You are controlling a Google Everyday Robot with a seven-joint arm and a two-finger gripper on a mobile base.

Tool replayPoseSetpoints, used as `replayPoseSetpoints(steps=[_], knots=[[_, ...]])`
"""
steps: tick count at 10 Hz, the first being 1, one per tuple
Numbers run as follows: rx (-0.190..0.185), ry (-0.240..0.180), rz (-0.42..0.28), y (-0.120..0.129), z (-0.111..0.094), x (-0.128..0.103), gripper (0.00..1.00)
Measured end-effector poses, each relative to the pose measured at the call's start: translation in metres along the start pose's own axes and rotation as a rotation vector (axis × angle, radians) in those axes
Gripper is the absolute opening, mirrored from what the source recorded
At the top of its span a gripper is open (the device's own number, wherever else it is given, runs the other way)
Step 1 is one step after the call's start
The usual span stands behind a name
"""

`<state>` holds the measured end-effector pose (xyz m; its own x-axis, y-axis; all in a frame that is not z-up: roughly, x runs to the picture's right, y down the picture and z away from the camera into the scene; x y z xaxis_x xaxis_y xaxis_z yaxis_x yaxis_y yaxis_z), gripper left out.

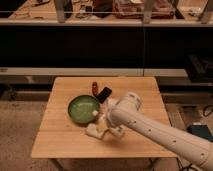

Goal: Place the bottle in the ceramic bowl

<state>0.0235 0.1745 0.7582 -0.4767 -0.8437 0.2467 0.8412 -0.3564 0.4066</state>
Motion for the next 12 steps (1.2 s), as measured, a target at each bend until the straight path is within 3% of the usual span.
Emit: replayPoseSetpoints(steps=[2, 5, 9, 12], knots=[[0.002, 0.007, 0.003, 0.001, 0.001, 0.002, 0.80], [0.041, 0.057, 0.007, 0.005, 0.021, 0.011, 0.80], [0.036, 0.070, -0.052, 0.014, 0.043, 0.017, 0.79], [0.063, 0.064, -0.072, 0.009, 0.058, 0.012, 0.55]])
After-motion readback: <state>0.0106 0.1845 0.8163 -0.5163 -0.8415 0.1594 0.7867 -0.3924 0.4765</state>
